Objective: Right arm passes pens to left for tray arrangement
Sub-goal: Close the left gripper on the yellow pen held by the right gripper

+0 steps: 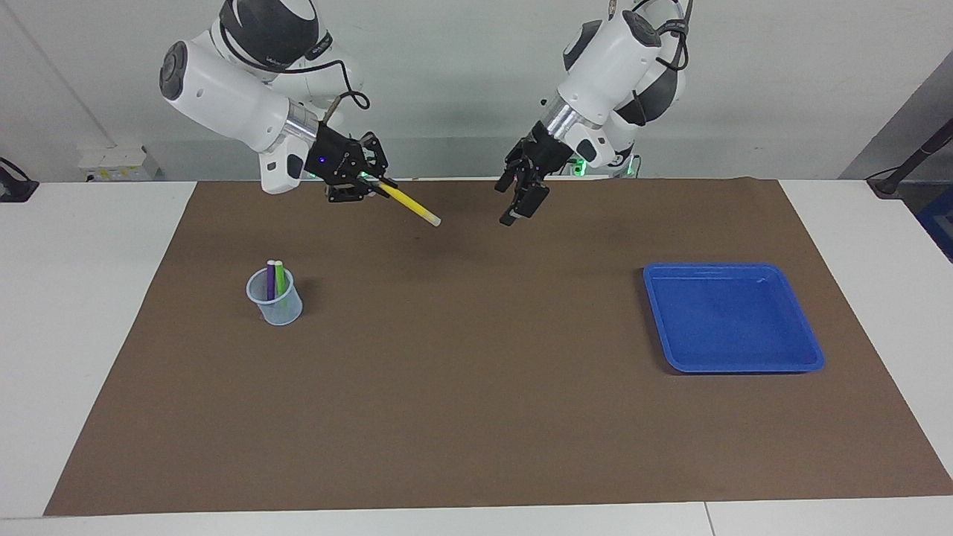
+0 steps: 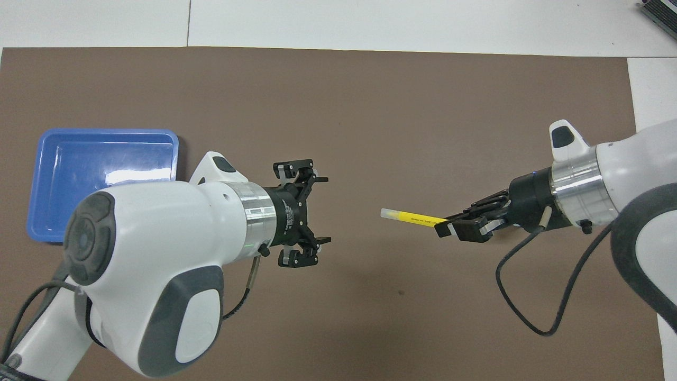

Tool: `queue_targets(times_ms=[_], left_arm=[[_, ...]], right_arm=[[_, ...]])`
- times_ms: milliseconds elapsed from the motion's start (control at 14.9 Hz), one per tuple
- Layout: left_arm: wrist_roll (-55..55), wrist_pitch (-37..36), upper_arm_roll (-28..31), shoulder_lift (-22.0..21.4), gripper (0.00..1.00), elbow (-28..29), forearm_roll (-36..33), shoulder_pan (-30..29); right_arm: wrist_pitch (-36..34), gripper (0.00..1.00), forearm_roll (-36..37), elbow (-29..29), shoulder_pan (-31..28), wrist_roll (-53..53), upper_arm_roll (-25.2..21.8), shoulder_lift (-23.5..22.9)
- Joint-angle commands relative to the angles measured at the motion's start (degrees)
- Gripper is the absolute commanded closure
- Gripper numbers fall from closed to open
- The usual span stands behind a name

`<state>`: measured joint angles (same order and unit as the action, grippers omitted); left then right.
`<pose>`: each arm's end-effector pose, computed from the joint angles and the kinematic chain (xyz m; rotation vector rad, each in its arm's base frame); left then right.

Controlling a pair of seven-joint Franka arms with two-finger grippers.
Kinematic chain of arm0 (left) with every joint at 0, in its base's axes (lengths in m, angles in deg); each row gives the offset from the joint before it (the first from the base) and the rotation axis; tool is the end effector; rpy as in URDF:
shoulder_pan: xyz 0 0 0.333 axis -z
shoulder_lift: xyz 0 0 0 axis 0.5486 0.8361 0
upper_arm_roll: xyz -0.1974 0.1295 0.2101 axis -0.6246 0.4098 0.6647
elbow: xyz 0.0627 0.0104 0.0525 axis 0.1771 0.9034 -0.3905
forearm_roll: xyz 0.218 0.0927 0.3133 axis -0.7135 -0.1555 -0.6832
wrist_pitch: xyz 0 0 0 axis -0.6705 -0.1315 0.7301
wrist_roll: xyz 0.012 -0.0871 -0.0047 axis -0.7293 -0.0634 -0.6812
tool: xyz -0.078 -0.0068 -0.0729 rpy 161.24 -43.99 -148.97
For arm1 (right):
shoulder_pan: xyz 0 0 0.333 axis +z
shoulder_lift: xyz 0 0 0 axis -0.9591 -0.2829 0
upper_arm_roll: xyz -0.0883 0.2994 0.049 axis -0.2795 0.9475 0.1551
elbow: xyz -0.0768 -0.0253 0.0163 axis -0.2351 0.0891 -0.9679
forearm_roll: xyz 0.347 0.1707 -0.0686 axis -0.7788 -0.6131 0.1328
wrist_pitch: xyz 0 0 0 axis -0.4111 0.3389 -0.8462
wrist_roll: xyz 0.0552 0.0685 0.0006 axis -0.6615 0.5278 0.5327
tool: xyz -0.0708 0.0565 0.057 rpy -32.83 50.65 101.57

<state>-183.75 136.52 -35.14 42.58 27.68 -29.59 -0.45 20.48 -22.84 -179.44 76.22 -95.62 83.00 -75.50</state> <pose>0.4476 -0.3456 0.5563 1.8991 1.7783 -0.3913 0.5085 0.1318 0.5479 -2.3391 -0.6041 0.0073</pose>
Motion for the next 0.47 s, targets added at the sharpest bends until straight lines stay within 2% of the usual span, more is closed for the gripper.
queue_targets(times_ms=[0,404], left_arm=[[-4.67,6.19,0.81,-0.92,0.0,1.95,0.99,4.35],[-9.43,11.75,0.81,0.05,0.0,1.42,0.72,9.81]], right_arm=[[1.93,1.0,-3.4,-2.84,0.5,-2.36,0.18,1.8],[2.37,1.0,-8.66,-4.6,1.38,-4.91,0.27,1.63]])
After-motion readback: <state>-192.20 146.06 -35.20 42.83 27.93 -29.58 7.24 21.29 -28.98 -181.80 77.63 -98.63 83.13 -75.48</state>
